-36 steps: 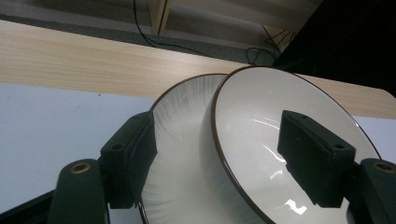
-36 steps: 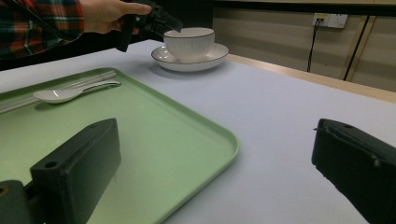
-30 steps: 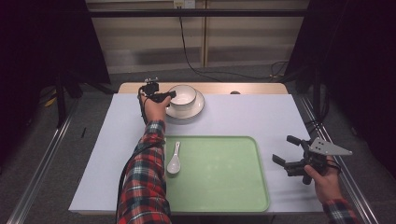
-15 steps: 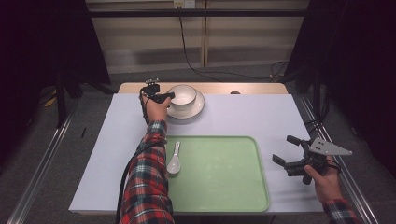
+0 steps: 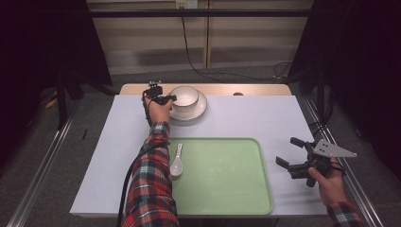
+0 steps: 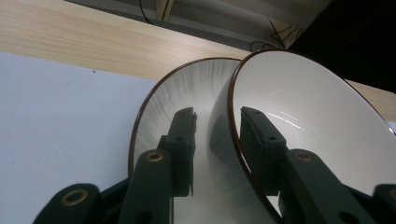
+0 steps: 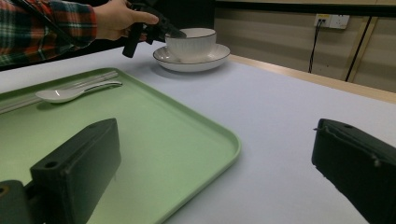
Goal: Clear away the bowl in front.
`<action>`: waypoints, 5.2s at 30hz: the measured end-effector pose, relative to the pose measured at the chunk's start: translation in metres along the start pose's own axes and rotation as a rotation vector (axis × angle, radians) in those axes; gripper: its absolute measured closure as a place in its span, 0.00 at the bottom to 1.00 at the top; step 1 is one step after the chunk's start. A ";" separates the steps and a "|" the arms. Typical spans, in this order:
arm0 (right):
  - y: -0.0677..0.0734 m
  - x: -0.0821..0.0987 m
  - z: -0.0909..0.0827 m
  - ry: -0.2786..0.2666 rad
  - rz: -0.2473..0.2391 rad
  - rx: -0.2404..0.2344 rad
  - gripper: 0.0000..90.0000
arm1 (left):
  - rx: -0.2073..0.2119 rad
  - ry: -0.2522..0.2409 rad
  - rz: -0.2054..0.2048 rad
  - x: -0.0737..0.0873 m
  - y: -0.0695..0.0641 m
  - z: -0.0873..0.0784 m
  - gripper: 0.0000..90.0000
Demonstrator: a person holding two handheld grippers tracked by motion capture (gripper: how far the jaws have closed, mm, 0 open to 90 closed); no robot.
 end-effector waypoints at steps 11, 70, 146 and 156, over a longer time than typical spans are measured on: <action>0.001 0.000 0.001 0.002 0.002 -0.004 0.01 | -0.021 0.020 -0.011 0.000 -0.004 0.002 0.87; 0.002 -0.001 0.001 0.002 -0.013 -0.003 0.01 | 0.202 0.173 0.043 0.023 -0.023 -0.102 0.91; 0.004 -0.001 0.004 0.007 -0.021 -0.013 0.01 | 0.388 0.424 0.332 0.136 -0.084 -0.176 0.91; 0.005 -0.001 0.005 0.012 -0.017 -0.003 0.01 | 0.399 0.448 0.354 0.143 -0.088 -0.180 0.90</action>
Point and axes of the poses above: each handheld gripper's, and its own axes: z roughly forward along the jaws, x roughly out of its underside, y roughly to its left, the point moved 1 cm from there along z, roughly forward along the jaws, and after that the axes turned 5 degrees about x, right-handed, at the moved point
